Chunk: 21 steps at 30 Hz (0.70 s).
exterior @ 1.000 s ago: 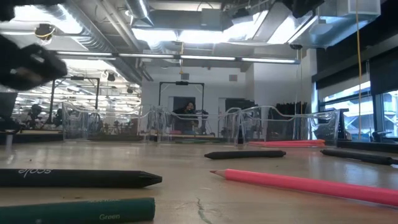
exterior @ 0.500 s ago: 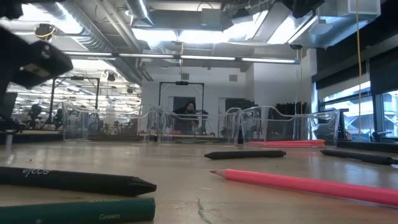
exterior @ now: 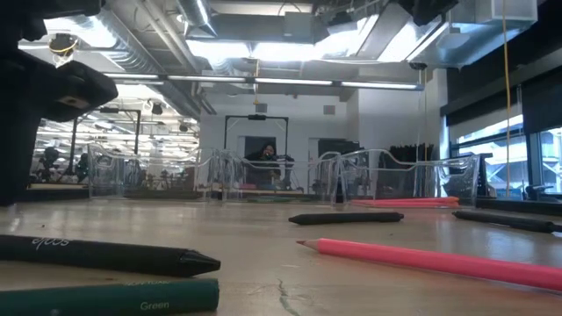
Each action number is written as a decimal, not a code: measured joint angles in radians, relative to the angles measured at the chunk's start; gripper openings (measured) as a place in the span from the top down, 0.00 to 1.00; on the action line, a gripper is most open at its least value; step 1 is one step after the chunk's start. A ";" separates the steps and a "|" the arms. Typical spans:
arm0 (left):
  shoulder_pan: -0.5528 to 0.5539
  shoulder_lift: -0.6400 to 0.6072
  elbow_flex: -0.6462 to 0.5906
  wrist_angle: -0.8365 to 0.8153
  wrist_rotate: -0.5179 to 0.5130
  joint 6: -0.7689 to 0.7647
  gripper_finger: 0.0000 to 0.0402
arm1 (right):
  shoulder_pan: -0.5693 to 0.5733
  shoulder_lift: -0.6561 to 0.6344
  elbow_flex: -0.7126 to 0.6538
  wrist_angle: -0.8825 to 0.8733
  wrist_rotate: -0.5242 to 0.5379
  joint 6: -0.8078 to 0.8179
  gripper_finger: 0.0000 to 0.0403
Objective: Sort crayons/erasers/pens/pencils in bins
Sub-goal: Put the black pen into the left transparent bin
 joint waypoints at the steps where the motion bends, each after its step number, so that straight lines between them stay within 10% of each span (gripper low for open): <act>1: 0.001 0.002 0.000 0.000 0.000 0.000 0.78 | 0.000 0.000 0.000 0.000 0.000 0.000 0.65; 21: -0.002 0.064 0.002 0.016 0.026 -0.027 0.78 | -0.002 0.000 0.000 -0.015 0.051 -0.003 0.65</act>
